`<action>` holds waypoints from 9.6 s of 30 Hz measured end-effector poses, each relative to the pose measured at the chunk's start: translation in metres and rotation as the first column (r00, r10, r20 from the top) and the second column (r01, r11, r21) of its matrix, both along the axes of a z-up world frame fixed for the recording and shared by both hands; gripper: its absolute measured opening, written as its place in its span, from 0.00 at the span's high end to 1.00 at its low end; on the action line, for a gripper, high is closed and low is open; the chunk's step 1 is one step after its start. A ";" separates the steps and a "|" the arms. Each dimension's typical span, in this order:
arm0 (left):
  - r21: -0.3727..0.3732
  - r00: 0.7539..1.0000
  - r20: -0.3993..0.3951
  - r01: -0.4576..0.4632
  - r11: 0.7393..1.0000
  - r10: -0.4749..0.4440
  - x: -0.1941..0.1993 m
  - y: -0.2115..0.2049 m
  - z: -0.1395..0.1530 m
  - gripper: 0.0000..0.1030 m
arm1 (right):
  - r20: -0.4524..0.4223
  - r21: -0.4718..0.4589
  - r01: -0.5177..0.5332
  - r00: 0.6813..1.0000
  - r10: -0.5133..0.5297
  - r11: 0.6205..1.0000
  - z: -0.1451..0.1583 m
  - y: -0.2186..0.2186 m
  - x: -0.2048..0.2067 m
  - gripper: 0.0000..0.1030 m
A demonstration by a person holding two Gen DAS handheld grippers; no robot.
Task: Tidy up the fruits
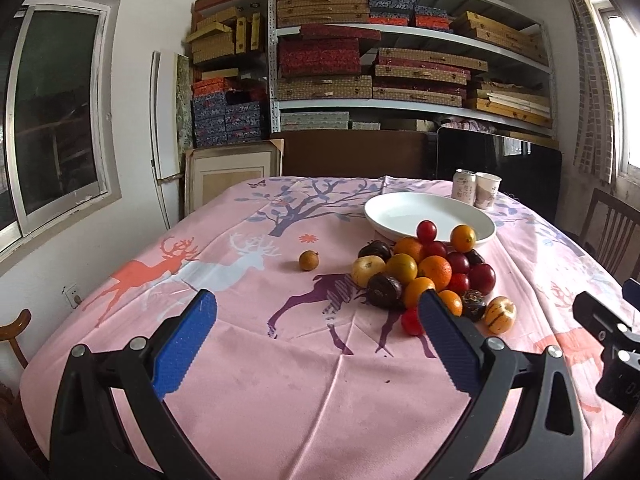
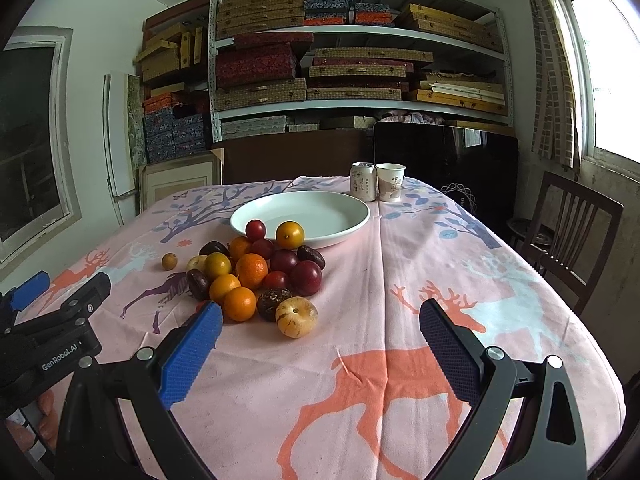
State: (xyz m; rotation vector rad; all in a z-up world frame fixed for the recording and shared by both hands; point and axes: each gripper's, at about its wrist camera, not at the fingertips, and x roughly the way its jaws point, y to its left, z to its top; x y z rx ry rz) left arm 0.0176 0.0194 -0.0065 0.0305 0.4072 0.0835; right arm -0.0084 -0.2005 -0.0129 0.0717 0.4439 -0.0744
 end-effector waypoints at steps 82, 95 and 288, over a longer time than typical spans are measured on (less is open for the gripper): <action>-0.176 0.655 -0.474 0.584 0.792 -0.588 0.129 -0.046 -0.047 0.71 | -0.390 0.175 -0.266 0.865 0.315 0.948 -0.031 -0.035 0.133 0.62; -0.016 0.794 -0.362 0.518 0.855 -0.488 0.212 -0.050 0.024 0.70 | -0.223 0.191 -0.273 0.923 0.312 0.943 0.043 -0.056 0.203 0.62; 0.092 0.883 -0.394 0.314 0.945 -0.255 0.169 0.004 -0.050 0.80 | -0.230 0.157 -0.242 0.934 0.274 0.957 -0.023 -0.035 0.140 0.63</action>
